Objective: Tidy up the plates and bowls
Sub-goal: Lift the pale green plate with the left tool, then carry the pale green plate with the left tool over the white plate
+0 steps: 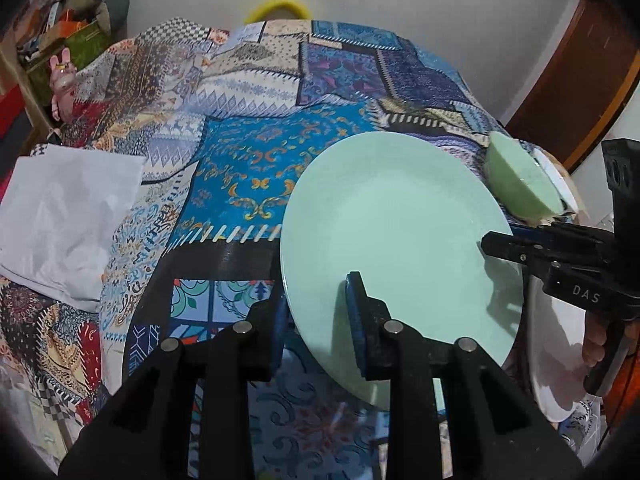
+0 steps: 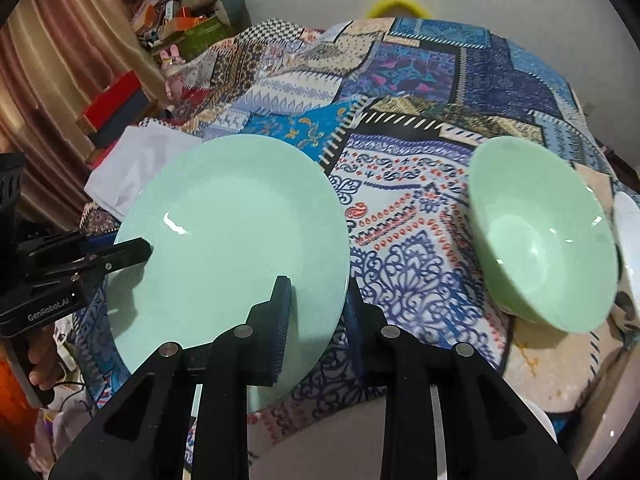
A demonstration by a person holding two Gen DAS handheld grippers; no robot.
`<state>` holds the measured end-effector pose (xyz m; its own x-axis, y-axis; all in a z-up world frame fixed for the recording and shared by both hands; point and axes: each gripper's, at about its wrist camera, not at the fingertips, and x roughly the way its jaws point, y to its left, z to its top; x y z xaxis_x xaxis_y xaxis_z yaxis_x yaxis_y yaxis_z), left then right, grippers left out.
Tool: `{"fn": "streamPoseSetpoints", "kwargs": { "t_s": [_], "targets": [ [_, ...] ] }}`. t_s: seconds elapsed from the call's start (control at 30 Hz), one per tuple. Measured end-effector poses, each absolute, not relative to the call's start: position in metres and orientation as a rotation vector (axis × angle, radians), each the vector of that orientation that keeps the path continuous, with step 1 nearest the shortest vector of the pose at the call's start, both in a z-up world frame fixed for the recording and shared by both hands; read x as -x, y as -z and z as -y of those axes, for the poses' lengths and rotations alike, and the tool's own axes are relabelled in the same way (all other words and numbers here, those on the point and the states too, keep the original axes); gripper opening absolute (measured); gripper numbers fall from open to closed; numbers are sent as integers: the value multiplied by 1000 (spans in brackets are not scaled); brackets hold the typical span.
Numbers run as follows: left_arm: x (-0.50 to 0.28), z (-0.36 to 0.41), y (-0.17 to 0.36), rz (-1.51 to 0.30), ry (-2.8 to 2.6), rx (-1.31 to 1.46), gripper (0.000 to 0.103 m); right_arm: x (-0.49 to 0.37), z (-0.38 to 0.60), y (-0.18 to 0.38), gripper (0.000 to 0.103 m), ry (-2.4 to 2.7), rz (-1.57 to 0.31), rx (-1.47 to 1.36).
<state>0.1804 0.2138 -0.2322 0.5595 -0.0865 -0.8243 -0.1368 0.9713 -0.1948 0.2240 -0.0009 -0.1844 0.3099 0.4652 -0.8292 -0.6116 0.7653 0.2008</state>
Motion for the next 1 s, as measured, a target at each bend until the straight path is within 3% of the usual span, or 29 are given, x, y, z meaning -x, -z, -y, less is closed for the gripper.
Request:
{"fn": "streamPoseSetpoints", "kwargs": {
  "t_s": [0.57,1.0],
  "targets": [
    [-153,-157,170,-911,39,184,27,-186,60,129,24,-640,-932,96],
    [-132,-103,144,-892,98,135,27,-166,110,117,24,-592,-895,59]
  ]
}}
